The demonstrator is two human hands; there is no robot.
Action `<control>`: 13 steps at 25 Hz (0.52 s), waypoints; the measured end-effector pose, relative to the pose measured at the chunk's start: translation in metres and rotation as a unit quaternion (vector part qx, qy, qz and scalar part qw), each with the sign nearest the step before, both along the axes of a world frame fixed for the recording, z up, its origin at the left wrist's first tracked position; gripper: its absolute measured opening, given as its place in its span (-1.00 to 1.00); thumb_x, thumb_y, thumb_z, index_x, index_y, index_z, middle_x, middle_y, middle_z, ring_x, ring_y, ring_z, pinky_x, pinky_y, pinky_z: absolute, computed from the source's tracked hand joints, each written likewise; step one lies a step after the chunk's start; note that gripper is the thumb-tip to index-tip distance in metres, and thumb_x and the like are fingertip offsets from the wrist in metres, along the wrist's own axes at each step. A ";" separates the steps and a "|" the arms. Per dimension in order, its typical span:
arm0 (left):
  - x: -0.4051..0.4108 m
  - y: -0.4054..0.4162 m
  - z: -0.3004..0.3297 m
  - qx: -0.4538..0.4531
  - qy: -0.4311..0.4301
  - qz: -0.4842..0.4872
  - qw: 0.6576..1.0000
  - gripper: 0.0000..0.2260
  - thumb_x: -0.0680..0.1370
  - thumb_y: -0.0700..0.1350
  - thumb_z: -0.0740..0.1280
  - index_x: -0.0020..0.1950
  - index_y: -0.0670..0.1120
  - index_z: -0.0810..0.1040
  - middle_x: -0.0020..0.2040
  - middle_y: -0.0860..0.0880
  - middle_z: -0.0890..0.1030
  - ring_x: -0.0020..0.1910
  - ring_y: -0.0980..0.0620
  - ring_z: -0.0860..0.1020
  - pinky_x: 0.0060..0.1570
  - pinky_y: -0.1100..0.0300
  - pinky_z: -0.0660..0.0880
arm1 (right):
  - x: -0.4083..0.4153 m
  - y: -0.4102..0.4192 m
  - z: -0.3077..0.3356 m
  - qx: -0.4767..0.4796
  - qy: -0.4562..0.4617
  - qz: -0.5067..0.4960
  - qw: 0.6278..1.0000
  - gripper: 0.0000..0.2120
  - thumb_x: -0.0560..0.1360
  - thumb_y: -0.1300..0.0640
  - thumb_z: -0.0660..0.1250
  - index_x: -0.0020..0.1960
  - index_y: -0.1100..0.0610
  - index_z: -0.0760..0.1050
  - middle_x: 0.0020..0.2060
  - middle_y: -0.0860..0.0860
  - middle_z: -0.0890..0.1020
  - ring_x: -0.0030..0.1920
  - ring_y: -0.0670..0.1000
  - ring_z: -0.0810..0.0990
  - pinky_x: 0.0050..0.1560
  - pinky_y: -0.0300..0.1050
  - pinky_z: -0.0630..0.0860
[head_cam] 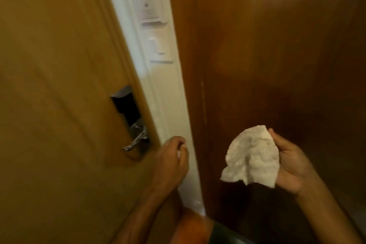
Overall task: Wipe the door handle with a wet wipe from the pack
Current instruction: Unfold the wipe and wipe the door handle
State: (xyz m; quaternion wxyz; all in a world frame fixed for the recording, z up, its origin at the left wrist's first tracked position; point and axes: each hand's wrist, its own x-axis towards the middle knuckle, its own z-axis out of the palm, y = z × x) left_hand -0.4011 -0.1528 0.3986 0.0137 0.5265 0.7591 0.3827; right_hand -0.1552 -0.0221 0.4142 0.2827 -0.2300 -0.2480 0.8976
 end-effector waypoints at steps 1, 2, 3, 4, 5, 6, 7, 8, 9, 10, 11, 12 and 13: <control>-0.038 -0.021 0.001 0.001 0.140 0.073 0.987 -0.83 0.59 -0.12 0.23 0.06 -0.10 0.59 -0.07 -0.07 0.63 -0.10 -0.06 0.61 -0.10 0.08 0.51 | -0.030 -0.004 -0.009 -0.003 0.007 0.017 1.000 -0.59 0.49 -0.13 0.22 0.07 0.13 0.65 -0.02 0.14 0.66 -0.04 0.12 0.67 -0.04 0.05 0.62; -0.078 -0.041 0.005 -0.003 0.258 0.132 0.957 -0.80 0.57 -0.14 0.24 0.09 -0.18 0.59 -0.03 -0.16 0.63 -0.05 -0.16 0.62 -0.05 0.01 0.51 | -0.066 -0.009 -0.016 -0.010 0.021 0.030 0.999 -0.63 0.50 -0.12 0.19 0.06 0.11 0.61 -0.08 0.09 0.60 -0.12 0.05 0.63 -0.10 -0.06 0.60; -0.113 -0.058 0.010 -0.011 0.348 0.180 0.920 -0.74 0.55 -0.17 0.25 0.16 -0.27 0.57 0.07 -0.27 0.61 0.05 -0.29 0.61 0.06 -0.10 0.49 | -0.096 -0.016 -0.022 -0.014 0.032 0.032 0.999 -0.66 0.50 -0.09 0.16 0.06 0.09 0.58 -0.13 0.05 0.56 -0.17 0.02 0.57 -0.17 -0.13 0.57; -0.146 -0.071 0.018 -0.035 0.412 0.227 0.882 -0.66 0.56 -0.19 0.24 0.27 -0.34 0.52 0.22 -0.38 0.56 0.23 -0.38 0.55 0.24 -0.20 0.43 | -0.133 -0.023 -0.027 -0.008 0.038 0.033 0.999 -0.68 0.52 -0.06 0.15 0.08 0.09 0.56 -0.14 0.06 0.55 -0.18 0.02 0.53 -0.21 -0.14 0.54; -0.172 -0.080 0.026 -0.059 0.457 0.263 0.848 -0.59 0.59 -0.20 0.21 0.38 -0.39 0.43 0.37 -0.43 0.46 0.40 -0.43 0.42 0.39 -0.28 0.29 | -0.165 -0.034 -0.032 0.005 0.038 0.042 0.998 -0.68 0.53 0.00 0.15 0.13 0.13 0.55 -0.11 0.10 0.58 -0.15 0.07 0.54 -0.20 -0.11 0.54; -0.194 -0.084 0.032 -0.082 0.493 0.277 0.821 -0.55 0.62 -0.19 0.18 0.46 -0.39 0.34 0.47 -0.44 0.35 0.50 -0.43 0.28 0.47 -0.31 0.16 | -0.198 -0.045 -0.037 0.031 0.013 0.049 0.998 -0.67 0.54 0.07 0.16 0.18 0.21 0.55 -0.05 0.17 0.62 -0.09 0.12 0.57 -0.14 -0.06 0.53; -0.212 -0.086 0.036 -0.103 0.529 0.273 0.797 -0.52 0.64 -0.19 0.15 0.52 -0.38 0.27 0.53 -0.41 0.27 0.54 -0.41 0.19 0.50 -0.32 0.05 | -0.228 -0.055 -0.042 0.086 -0.032 0.049 0.995 -0.68 0.54 0.16 0.18 0.19 0.28 0.54 0.00 0.21 0.63 -0.04 0.14 0.58 -0.07 -0.06 0.52; -0.227 -0.086 0.037 -0.116 0.569 0.262 0.771 -0.51 0.65 -0.17 0.11 0.55 -0.36 0.22 0.56 -0.39 0.22 0.56 -0.38 0.14 0.51 -0.32 -0.02 | -0.259 -0.064 -0.049 0.169 -0.093 0.045 0.980 -0.73 0.53 0.23 0.20 0.13 0.29 0.57 -0.01 0.18 0.64 -0.05 0.08 0.59 -0.06 -0.13 0.52; -0.239 -0.085 0.037 -0.128 0.609 0.250 0.742 -0.50 0.65 -0.15 0.08 0.57 -0.34 0.20 0.57 -0.37 0.19 0.57 -0.36 0.12 0.51 -0.33 -0.08 | -0.288 -0.074 -0.055 0.260 -0.137 0.040 0.955 -0.78 0.51 0.25 0.22 0.03 0.24 0.62 -0.10 0.06 0.67 -0.11 -0.01 0.60 -0.10 -0.23 0.53; -0.246 -0.082 0.037 -0.136 0.641 0.246 0.715 -0.49 0.66 -0.13 0.05 0.58 -0.32 0.17 0.59 -0.36 0.16 0.58 -0.34 0.10 0.52 -0.34 -0.11 | -0.314 -0.085 -0.059 0.337 -0.178 0.024 0.924 -0.83 0.50 0.21 0.26 -0.06 0.15 0.63 -0.21 -0.09 0.67 -0.19 -0.10 0.59 -0.17 -0.32 0.52; -0.250 -0.080 0.036 -0.141 0.658 0.245 0.698 -0.49 0.67 -0.12 0.02 0.59 -0.32 0.14 0.60 -0.36 0.12 0.59 -0.34 0.06 0.52 -0.34 -0.12 | -0.338 -0.094 -0.063 0.380 -0.216 -0.006 0.899 -0.88 0.47 0.16 0.31 -0.12 0.09 0.63 -0.29 -0.15 0.66 -0.24 -0.16 0.58 -0.21 -0.38 0.50; -0.254 -0.078 0.034 -0.139 0.669 0.248 0.687 -0.48 0.68 -0.11 0.00 0.60 -0.32 0.12 0.60 -0.36 0.07 0.61 -0.33 0.01 0.52 -0.34 -0.13 | -0.360 -0.100 -0.069 0.408 -0.250 -0.065 0.876 -0.94 0.45 0.13 0.38 -0.16 0.06 0.63 -0.31 -0.16 0.65 -0.27 -0.20 0.56 -0.21 -0.40 0.49; -0.255 -0.077 0.033 -0.132 0.673 0.250 0.684 -0.48 0.68 -0.10 0.00 0.60 -0.31 0.09 0.61 -0.37 0.03 0.61 -0.33 -0.03 0.52 -0.34 -0.13 | -0.375 -0.102 -0.073 0.420 -0.286 -0.146 0.849 -0.97 0.42 0.10 0.45 -0.17 0.06 0.63 -0.29 -0.12 0.66 -0.27 -0.20 0.55 -0.20 -0.37 0.51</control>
